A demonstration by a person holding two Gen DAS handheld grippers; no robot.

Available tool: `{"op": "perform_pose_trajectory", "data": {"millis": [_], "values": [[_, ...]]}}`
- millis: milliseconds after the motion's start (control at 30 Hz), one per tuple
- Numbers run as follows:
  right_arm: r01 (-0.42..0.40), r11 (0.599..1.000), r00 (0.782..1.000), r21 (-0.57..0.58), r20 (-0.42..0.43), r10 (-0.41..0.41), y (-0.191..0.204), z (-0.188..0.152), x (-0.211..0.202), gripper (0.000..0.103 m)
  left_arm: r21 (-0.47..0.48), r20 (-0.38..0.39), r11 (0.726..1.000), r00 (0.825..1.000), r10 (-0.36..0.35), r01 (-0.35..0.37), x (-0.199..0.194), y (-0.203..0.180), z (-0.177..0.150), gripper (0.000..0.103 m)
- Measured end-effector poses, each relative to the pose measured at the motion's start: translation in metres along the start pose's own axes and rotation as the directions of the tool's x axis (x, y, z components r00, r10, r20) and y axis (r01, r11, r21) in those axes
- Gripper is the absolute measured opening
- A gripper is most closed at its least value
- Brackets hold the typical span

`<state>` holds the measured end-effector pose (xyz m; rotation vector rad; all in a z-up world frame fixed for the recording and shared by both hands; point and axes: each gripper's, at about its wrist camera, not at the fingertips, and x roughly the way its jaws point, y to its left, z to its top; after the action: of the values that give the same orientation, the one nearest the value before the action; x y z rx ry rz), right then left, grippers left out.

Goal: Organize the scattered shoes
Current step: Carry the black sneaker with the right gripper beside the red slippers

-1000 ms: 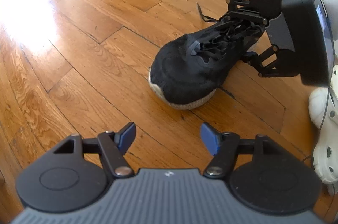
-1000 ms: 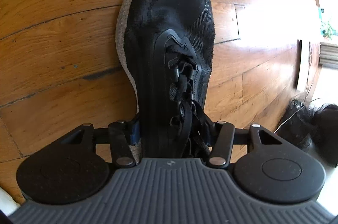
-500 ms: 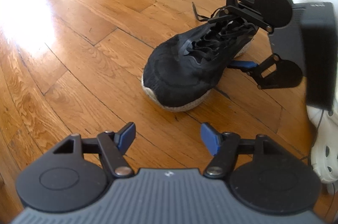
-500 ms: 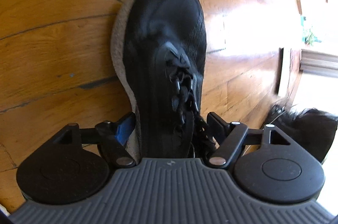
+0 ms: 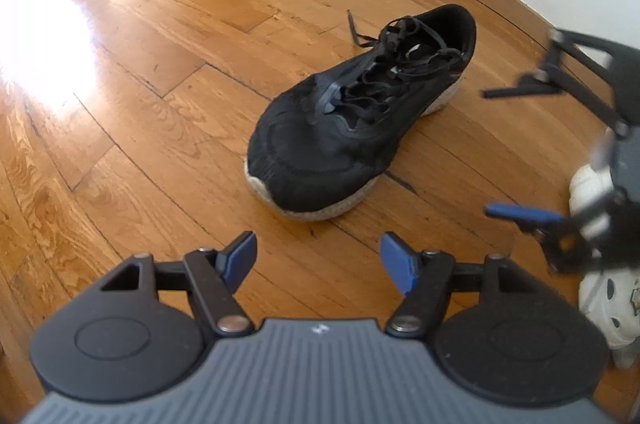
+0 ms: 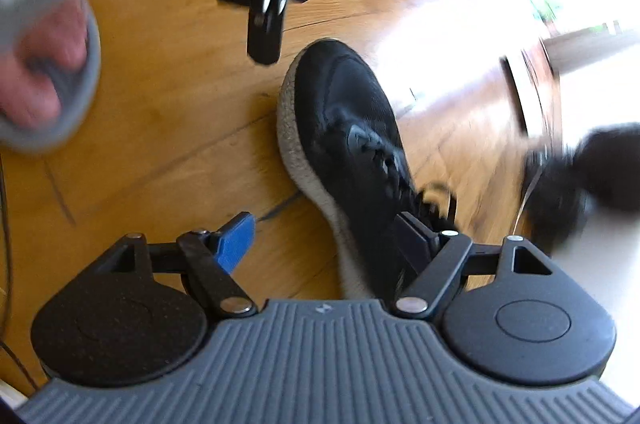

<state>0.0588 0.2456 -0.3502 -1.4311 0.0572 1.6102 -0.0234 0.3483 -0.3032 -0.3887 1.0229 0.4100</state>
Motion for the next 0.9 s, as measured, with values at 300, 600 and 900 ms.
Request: {"op": "perform_pose_trajectory", "data": {"millis": [300,600,900], "values": [[0.067,0.920,0.996,0.386,-0.075,-0.041,0.003,-0.021,-0.038,0.077,0.027,0.013,0.999,0.999,-0.034,0.034,0.004,-0.024,0.007,0.067],[0.152,0.673,0.980,0.724,-0.199,-0.008,-0.003,-0.062,-0.073,0.078,0.159,0.041,0.977,0.988,-0.149,0.141,0.004,-0.071,0.019,0.071],[0.263,0.461,0.937,0.848,-0.338,0.086,0.015,-0.118,-0.127,0.081,0.371,-0.001,0.895,0.964,-0.267,0.248,0.014,-0.149,0.012,0.076]]}}
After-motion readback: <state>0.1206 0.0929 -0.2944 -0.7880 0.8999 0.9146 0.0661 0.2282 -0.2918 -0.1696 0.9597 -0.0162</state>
